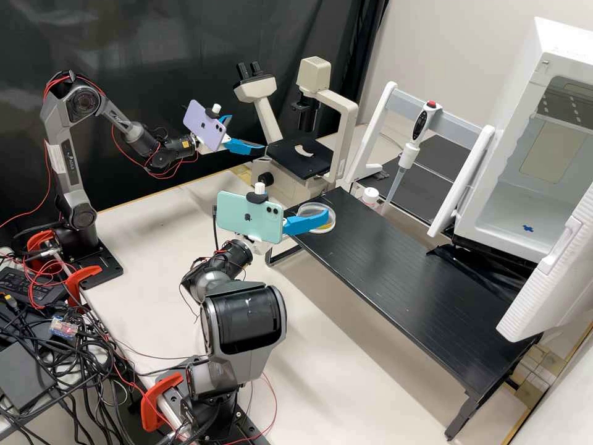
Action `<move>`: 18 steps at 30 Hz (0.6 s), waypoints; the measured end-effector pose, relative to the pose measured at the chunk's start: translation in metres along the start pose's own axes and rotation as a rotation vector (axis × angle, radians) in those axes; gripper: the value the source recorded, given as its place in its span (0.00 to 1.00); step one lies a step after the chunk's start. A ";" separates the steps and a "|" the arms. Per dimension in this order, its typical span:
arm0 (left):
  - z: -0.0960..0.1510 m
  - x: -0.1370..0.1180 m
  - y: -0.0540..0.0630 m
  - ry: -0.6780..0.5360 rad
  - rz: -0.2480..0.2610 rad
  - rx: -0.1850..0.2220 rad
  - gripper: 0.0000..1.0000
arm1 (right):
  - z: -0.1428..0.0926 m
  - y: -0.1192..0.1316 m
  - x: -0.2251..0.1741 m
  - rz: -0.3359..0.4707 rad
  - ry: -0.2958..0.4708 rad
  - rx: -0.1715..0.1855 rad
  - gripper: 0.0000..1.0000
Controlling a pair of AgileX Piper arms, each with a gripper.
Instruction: Move the petri dish to the bench
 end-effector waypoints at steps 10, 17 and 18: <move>0.000 0.000 0.000 0.000 0.000 0.000 1.00 | 0.001 0.000 0.000 -0.002 -0.011 0.002 1.00; 0.000 0.000 0.000 0.000 0.000 0.000 1.00 | 0.016 0.007 0.009 0.069 0.003 0.139 1.00; 0.000 0.000 0.000 0.000 0.000 0.000 1.00 | 0.018 0.009 0.009 0.079 0.004 0.163 1.00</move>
